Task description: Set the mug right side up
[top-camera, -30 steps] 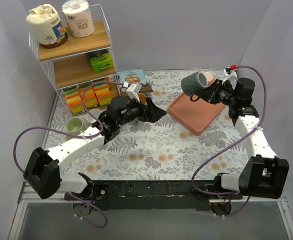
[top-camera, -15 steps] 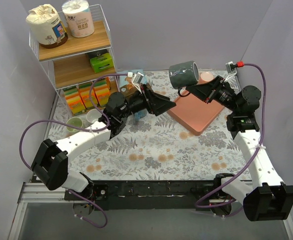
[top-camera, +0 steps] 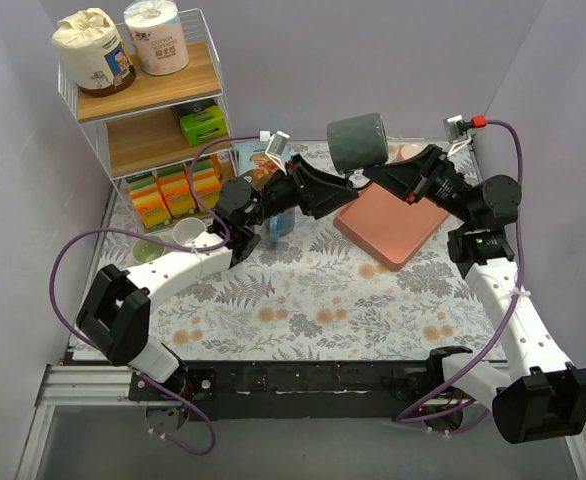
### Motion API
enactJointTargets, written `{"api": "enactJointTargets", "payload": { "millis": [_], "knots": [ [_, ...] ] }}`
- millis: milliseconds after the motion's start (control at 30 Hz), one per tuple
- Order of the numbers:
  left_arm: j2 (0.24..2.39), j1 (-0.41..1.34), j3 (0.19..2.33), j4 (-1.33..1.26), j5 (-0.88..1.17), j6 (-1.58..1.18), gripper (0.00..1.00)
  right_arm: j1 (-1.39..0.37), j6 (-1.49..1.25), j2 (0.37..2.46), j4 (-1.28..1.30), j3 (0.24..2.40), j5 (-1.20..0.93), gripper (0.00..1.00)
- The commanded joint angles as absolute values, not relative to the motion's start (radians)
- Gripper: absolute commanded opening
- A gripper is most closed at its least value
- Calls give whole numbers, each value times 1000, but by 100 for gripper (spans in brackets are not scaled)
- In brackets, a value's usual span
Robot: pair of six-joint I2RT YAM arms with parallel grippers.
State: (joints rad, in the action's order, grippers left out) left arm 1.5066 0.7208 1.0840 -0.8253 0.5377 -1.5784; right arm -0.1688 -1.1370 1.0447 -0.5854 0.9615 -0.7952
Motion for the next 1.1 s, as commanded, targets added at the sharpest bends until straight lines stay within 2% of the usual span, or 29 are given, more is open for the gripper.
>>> {"api": "enactJointTargets", "payload": {
  "millis": [0, 300, 533, 600, 667, 967, 1067],
  "knots": [
    [1525, 726, 1153, -894, 549, -1617, 72, -202, -1189, 1037, -752, 1016, -761, 1],
    [1528, 726, 1155, -930, 554, -1658, 62, -227, -1137, 1029, -744, 988, -746, 1],
    [1513, 724, 1132, -966, 514, -1687, 41, -235, -1101, 1031, -729, 980, -741, 1],
    [1506, 726, 1135, -956, 499, -1689, 30, -239, -1080, 1026, -715, 980, -738, 1],
    [1500, 724, 1137, -948, 477, -1686, 25, -244, -1063, 1028, -698, 979, -733, 1],
    [1508, 724, 1141, -977, 459, -1733, 38, -287, -927, 1014, -604, 976, -712, 1],
    [1508, 726, 1138, -992, 453, -1744, 37, -294, -922, 1009, -606, 965, -706, 1]
  ]
}}
